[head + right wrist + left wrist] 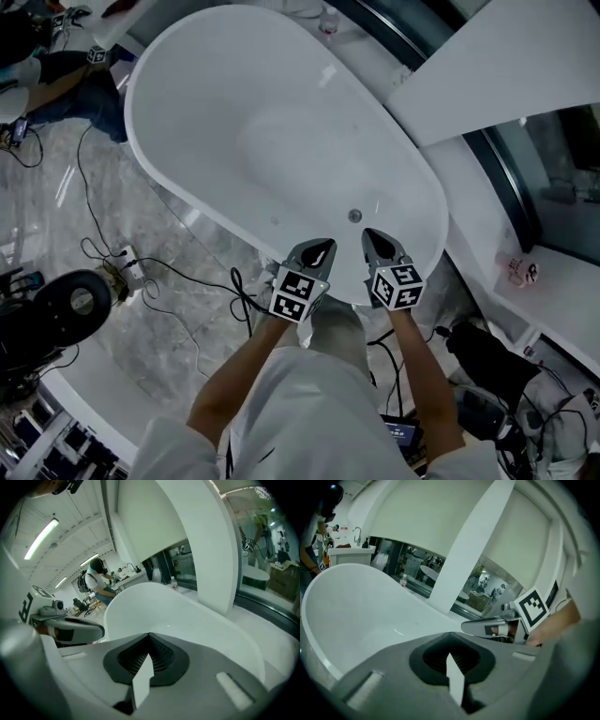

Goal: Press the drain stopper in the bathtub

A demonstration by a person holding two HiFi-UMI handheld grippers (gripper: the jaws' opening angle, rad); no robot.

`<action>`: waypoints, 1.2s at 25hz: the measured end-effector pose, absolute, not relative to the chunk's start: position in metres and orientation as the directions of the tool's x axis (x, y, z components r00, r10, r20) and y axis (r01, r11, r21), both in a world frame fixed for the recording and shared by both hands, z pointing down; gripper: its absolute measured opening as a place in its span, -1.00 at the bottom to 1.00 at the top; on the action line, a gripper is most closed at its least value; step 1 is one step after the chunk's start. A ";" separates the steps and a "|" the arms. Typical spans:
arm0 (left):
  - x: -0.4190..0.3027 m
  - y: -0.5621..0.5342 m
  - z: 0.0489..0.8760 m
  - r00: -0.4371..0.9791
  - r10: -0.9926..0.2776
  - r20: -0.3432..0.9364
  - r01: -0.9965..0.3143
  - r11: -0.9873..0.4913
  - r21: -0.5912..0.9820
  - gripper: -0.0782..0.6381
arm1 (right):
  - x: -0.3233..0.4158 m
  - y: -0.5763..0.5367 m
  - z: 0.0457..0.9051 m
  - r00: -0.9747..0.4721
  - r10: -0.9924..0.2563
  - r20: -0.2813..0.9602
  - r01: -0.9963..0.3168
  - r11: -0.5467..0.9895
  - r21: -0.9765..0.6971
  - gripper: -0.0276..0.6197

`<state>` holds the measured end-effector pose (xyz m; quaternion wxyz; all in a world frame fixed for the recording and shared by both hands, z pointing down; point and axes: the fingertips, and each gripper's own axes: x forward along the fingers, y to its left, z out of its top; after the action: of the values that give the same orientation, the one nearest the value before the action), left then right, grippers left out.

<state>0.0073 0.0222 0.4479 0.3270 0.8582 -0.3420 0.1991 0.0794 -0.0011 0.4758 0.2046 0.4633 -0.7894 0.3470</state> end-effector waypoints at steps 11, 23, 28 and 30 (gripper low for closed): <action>-0.040 0.042 0.296 0.744 -0.509 0.433 -0.664 -0.637 0.392 -0.78 | 0.013 0.017 0.312 -0.544 -0.716 0.438 -0.836 0.423 -0.349 -0.91; -0.097 0.073 0.175 0.773 -0.573 0.273 -0.634 -0.718 0.287 -0.78 | -0.051 0.038 0.166 -0.524 -0.831 0.186 -0.850 0.495 -0.180 -0.91; -0.128 0.081 0.130 0.762 -0.621 0.183 -0.646 -0.717 0.261 -0.78 | -0.081 0.048 0.116 -0.495 -0.864 0.088 -0.860 0.473 -0.194 -0.91; -0.138 0.085 0.121 0.771 -0.615 0.166 -0.635 -0.723 0.270 -0.78 | -0.091 0.052 0.102 -0.470 -0.881 0.063 -0.869 0.449 -0.208 -0.94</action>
<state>-0.1384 0.0848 0.1212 0.1572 0.9277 -0.3370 0.0322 -0.0914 0.0518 0.1017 -0.0272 0.5142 -0.8507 0.1058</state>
